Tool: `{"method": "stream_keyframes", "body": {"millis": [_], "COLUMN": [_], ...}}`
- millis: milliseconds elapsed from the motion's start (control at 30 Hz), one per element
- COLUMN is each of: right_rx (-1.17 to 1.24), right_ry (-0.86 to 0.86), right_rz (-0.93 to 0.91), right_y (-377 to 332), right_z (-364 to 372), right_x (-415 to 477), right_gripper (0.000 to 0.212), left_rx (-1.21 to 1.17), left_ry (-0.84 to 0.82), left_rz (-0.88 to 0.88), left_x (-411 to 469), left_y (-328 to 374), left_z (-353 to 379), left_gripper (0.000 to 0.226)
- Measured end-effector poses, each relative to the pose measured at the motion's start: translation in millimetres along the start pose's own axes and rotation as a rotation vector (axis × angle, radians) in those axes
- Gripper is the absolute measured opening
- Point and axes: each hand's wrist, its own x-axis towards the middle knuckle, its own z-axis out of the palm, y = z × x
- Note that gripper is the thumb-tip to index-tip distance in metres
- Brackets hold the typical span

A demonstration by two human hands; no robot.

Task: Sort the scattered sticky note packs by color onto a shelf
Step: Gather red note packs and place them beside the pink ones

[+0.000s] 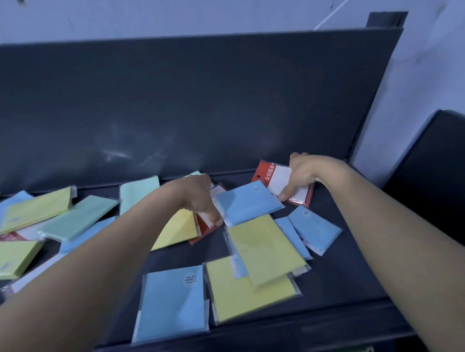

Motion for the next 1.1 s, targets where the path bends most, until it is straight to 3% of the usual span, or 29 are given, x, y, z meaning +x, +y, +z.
{"method": "stream_keyframes", "body": {"millis": [67,233,300,567,833,967,1100], "right_rx": [0.101,0.151,0.149,0.203,0.265,0.293,0.335], "right_ry": [0.077,0.319,0.418,0.614,0.698,0.761,0.808], "right_rz": [-0.007,-0.077,-0.099,-0.18,-0.101,-0.037,0.034], "right_y": [-1,-7,-11,-32,-42,-59,-71], "right_z": [-3,-17,-21,-33,-34,-32,-24], "right_x": [-3,-19,-25,-61,-87,-102,-125], "right_gripper": [0.084,0.017,0.005,0.01,0.006,0.008,0.015], "left_rx": [-0.024,-0.017,-0.027,-0.18,-0.43,-0.591,-0.676], "left_ry": [0.004,-0.003,-0.008,-0.013,0.361,0.596,0.645], "left_rz": [0.004,0.022,0.025,0.041,0.141,0.275,0.519], "left_x": [-1,-2,-1,3,-11,-26,-47], "left_y": [0,1,0,-16,-30,-44,-46], "left_z": [0,-1,-1,-1,-40,-52,-51], "left_gripper": [0.08,0.072,0.067,0.057,0.018,0.017,0.026]}}
